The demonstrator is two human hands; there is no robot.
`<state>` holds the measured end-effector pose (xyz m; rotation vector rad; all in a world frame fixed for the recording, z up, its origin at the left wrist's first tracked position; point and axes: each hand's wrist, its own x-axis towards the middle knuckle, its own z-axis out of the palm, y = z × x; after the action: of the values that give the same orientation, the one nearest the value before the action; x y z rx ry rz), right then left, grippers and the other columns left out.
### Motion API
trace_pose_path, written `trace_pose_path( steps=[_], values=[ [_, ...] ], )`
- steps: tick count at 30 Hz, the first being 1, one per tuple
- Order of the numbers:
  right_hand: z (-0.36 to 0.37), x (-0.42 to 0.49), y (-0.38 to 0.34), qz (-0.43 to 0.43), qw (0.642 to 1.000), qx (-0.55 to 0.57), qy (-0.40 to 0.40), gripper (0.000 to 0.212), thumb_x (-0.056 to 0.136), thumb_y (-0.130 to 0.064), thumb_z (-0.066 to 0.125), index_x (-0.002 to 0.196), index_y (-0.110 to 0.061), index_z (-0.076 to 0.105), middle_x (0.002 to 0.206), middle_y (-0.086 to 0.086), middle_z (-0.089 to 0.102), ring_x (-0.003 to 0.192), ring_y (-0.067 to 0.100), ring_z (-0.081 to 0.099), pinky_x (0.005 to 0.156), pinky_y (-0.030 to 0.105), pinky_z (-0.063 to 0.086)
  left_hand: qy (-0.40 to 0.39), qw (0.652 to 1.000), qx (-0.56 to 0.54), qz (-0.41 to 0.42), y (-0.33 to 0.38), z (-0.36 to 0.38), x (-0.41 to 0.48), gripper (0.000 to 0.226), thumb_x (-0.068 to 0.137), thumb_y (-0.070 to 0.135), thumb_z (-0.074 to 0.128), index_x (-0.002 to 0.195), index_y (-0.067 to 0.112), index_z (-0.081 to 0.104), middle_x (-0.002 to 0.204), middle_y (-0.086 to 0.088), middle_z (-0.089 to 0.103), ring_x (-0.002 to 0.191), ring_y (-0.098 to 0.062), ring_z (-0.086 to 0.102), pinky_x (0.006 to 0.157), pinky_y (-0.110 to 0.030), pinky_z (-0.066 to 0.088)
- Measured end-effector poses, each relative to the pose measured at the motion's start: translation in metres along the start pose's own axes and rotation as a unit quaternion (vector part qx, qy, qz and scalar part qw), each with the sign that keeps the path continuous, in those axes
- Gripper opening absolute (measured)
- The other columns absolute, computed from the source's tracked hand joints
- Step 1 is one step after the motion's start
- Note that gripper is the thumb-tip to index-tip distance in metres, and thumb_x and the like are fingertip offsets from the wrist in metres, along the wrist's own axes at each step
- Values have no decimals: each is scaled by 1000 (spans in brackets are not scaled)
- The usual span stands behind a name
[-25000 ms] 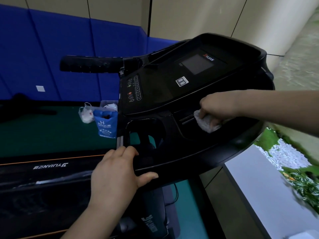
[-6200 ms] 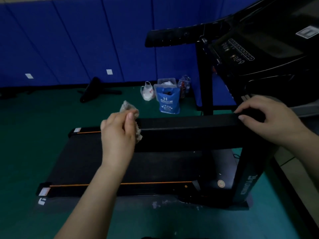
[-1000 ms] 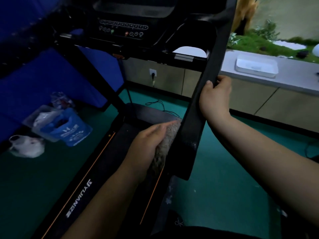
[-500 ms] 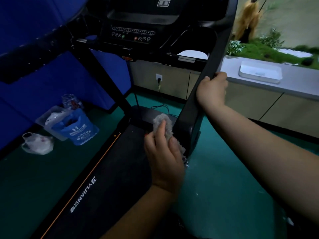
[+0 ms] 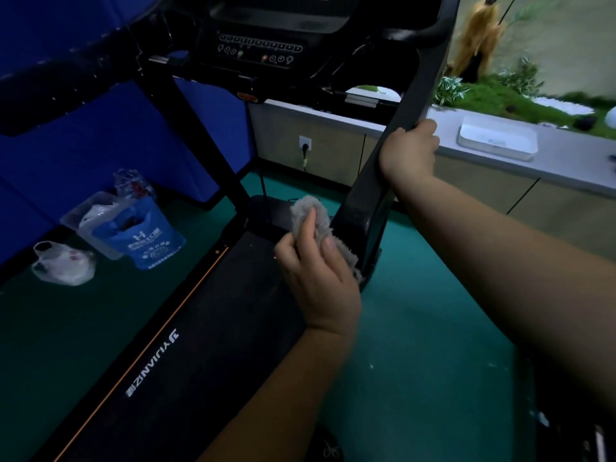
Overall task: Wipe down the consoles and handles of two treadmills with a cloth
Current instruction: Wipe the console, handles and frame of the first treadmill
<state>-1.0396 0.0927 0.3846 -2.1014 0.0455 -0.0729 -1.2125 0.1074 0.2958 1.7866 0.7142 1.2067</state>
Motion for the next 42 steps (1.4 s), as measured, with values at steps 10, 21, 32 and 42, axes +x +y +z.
trace_pose_path(
  steps=[10, 21, 32, 42],
  values=[
    [7, 5, 2, -2, 1000, 13, 27, 40, 99, -22, 35, 136, -7, 31, 140, 18, 34, 124, 40, 40, 102, 42, 31, -203, 923, -180, -274, 10, -19, 74, 25, 101, 35, 35, 102, 38, 60, 96, 16, 58, 86, 4, 54, 65, -14, 42],
    [8, 9, 8, -15, 998, 43, 37, 37, 97, -21, 41, 132, -7, 39, 135, 14, 41, 118, 31, 47, 102, 40, 38, -459, 861, -82, -204, -30, 37, 110, 28, 101, 21, 42, 120, 18, 61, 100, 9, 61, 94, -3, 58, 78, -8, 40],
    [10, 36, -17, 105, 986, -75, 103, 24, 89, -31, 54, 101, -12, 43, 101, 7, 55, 85, 25, 53, 74, 30, 39, -549, 833, -68, -25, -51, 116, 169, 37, 100, 20, 41, 136, 18, 51, 117, -6, 49, 95, -5, 52, 81, -1, 30],
    [34, 15, -57, 136, 956, -224, 134, 39, 93, -41, 51, 107, -6, 40, 112, 16, 47, 91, 38, 54, 74, 41, 44, -549, 834, -45, -33, -29, 95, 333, 34, 99, 34, 42, 132, 30, 51, 123, 6, 41, 104, -5, 47, 72, -1, 36]
  ],
)
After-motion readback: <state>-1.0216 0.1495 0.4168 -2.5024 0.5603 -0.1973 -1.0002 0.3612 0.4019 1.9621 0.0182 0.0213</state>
